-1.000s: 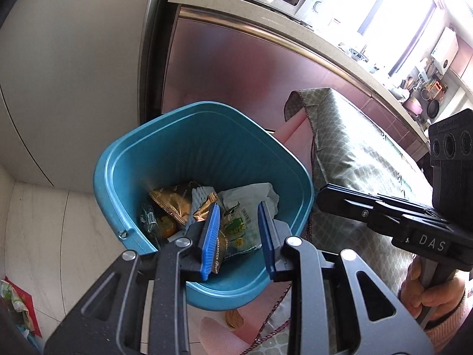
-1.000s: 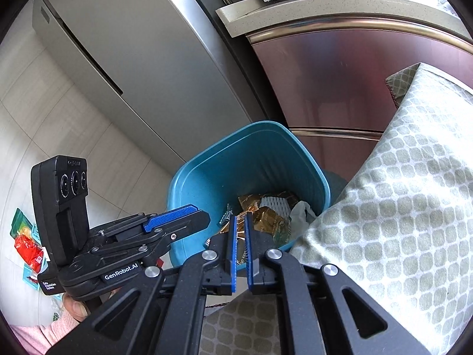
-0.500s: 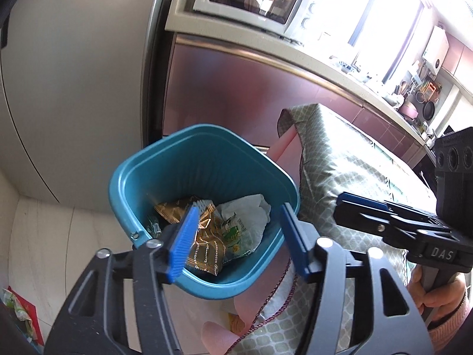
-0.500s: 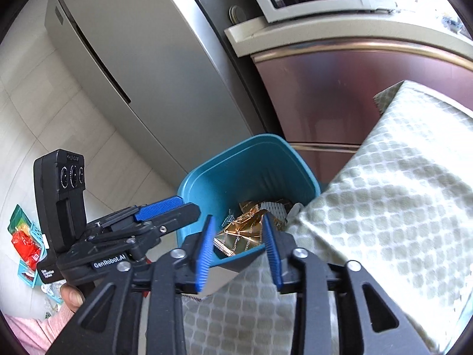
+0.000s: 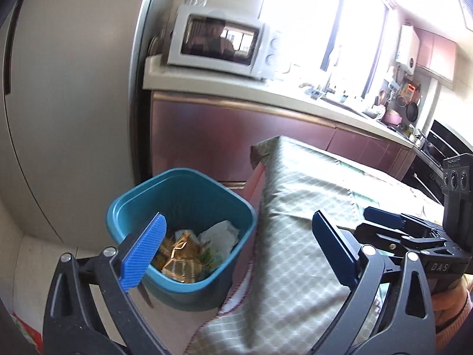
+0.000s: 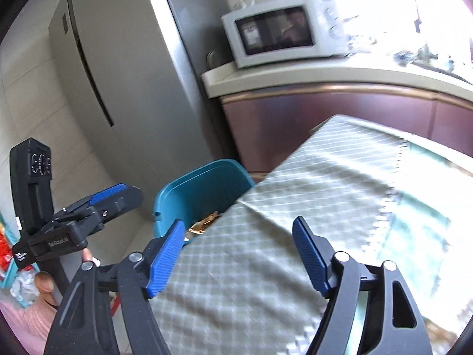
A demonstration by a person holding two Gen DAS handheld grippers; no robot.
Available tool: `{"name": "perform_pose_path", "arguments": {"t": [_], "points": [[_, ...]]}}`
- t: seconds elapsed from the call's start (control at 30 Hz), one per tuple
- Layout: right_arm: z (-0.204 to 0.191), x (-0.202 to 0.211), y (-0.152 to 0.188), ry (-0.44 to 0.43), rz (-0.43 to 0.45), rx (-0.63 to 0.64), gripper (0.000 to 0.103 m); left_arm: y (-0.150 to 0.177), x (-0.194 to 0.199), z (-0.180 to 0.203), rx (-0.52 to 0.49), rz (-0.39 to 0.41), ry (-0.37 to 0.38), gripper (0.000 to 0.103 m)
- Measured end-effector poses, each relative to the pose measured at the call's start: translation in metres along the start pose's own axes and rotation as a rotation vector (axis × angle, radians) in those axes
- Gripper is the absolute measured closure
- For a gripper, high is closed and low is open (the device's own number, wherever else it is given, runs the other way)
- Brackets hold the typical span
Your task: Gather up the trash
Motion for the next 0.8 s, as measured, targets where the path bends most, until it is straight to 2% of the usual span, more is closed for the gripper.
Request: {"name": "perform_pose_path", "arguments": {"t": [0.33,0.53,0.8], "points": [[0.034,0.082,0.027,0.259,0.127,-0.010,0.007,0.018,0.032,0.068,-0.108,0.075,0.054,0.006],[0.052,0.127,0.043,0.382,0.186,-0.020,0.007,0.033,0.047,0.115,-0.163,0.113,0.096,0.006],[0.067,0.178,0.063,0.540,0.243,-0.034,0.007,0.051,0.059,0.158,-0.207,0.151,0.112,0.006]]}}
Point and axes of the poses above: each gripper's, at about its wrist camera, not at the fingertips, and x roughly against the way its jaws point, z to its right, y to its underside, the point moved 7 cm from there along -x, roughly the way its jaws point, and after that the axes turned 11 degrees about x, right-handed, at the moved point
